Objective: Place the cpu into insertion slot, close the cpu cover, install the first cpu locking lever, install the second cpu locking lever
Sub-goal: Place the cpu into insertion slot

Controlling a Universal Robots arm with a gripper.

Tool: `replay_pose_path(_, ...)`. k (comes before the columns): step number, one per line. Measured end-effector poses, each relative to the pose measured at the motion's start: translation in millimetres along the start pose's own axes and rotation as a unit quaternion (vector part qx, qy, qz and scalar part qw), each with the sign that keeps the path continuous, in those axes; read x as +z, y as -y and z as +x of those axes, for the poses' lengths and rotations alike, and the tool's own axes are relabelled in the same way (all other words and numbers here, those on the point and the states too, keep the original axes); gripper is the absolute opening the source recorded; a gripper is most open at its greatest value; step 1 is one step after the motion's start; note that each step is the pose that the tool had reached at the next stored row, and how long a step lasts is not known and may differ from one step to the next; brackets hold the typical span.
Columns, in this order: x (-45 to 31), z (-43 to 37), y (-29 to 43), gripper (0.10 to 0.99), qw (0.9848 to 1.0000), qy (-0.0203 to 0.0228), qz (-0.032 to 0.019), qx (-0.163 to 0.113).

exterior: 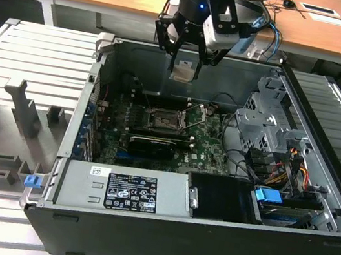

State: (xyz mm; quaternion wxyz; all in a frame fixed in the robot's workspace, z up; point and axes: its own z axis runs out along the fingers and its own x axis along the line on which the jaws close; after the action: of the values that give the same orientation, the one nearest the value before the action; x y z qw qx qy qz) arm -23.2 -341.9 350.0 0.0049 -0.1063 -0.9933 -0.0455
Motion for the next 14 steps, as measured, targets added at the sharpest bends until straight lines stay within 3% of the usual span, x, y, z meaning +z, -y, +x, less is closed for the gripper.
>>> replay_pose_path(14, 0.0, 0.0, 0.0, 0.529, 0.9996, 0.0026, -0.0005, 0.029)
